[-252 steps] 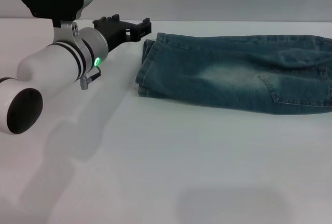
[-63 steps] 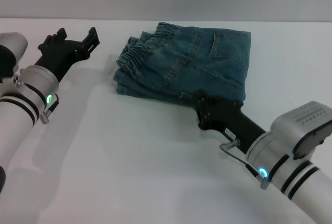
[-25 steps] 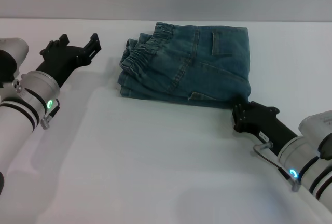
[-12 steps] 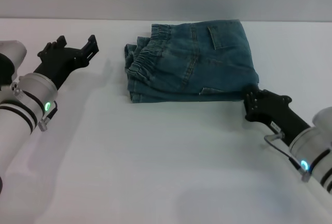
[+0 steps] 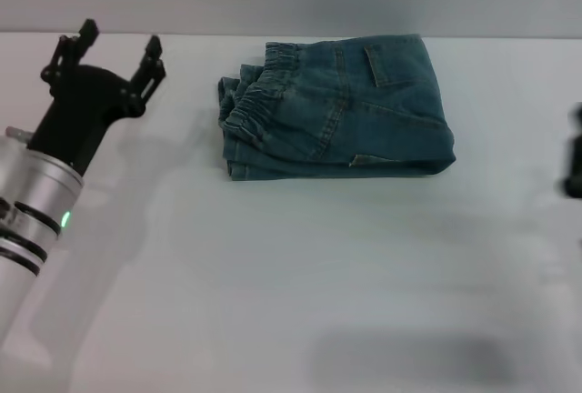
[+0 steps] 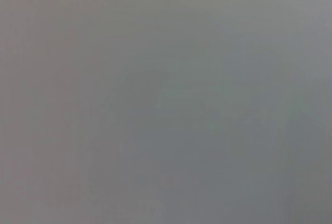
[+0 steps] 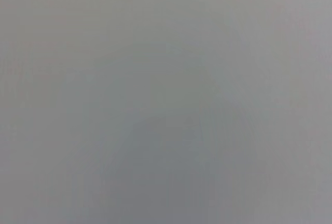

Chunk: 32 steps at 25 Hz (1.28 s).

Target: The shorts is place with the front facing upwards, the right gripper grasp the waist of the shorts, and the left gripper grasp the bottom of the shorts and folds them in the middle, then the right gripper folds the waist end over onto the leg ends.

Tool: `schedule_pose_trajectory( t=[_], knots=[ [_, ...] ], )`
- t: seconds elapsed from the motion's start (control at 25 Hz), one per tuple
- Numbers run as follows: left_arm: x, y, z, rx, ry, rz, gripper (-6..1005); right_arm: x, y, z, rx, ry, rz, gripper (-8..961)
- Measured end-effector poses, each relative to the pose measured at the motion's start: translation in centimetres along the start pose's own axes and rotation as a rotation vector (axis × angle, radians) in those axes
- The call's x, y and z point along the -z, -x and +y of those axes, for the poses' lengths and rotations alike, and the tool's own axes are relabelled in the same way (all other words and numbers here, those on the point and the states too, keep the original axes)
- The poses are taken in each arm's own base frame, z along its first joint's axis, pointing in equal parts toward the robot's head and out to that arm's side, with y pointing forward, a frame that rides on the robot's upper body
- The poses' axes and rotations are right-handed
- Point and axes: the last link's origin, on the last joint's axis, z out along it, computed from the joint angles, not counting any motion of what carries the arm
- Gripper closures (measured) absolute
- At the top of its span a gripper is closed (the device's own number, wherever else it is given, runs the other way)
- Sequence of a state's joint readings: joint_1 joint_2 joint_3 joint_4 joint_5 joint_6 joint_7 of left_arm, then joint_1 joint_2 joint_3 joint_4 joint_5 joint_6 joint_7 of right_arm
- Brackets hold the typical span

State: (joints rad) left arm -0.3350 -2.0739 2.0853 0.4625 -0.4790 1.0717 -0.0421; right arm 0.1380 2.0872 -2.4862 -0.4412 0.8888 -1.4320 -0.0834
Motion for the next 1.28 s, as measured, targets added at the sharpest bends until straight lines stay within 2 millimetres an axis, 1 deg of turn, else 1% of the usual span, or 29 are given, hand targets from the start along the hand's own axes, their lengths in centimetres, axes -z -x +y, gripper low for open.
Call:
schedule_pose_trajectory(
  t=[0.04, 0.08, 0.12, 0.16, 0.2, 0.28, 0.4, 0.56, 0.8, 1.28],
  knots=[
    [0.2, 0.1, 0.2, -0.027, 0.011, -0.005, 197, 1.0, 0.4, -2.4, 0.034, -0.113, -0.030, 937],
    [0.5, 0.2, 0.2, -0.035, 0.011, -0.005, 197, 1.0, 0.4, -2.4, 0.034, -0.113, -0.030, 937],
    [0.7, 0.3, 0.1, -0.039, 0.009, -0.005, 197, 1.5, 0.5, -3.3, 0.045, -0.158, -0.036, 937],
    [0.9, 0.3, 0.0, -0.037, 0.004, -0.005, 197, 2.4, 0.5, -5.1, 0.066, -0.254, -0.038, 936],
    [1.1, 0.5, -0.1, -0.036, 0.001, -0.010, 197, 2.4, 0.5, -5.1, 0.066, -0.254, -0.038, 913],
    [1.3, 0.7, -0.3, -0.042, -0.004, -0.022, 197, 3.3, 0.4, -6.7, 0.061, -0.337, -0.029, 867],
    [1.3, 0.7, -0.4, -0.042, -0.007, -0.022, 197, 3.8, 0.4, -7.0, 0.055, -0.349, -0.029, 797],
    [1.1, 0.7, -0.4, -0.042, -0.006, -0.022, 197, 3.9, 0.5, -6.9, 0.052, -0.345, -0.033, 564],
    [1.1, 0.8, -0.3, -0.041, -0.007, -0.031, 197, 3.8, 0.6, -6.8, 0.045, -0.343, -0.044, 490],
    [1.2, 1.1, -0.3, -0.040, -0.007, -0.045, 197, 4.4, 0.5, -6.8, -0.018, -0.328, -0.046, 409]
  ],
)
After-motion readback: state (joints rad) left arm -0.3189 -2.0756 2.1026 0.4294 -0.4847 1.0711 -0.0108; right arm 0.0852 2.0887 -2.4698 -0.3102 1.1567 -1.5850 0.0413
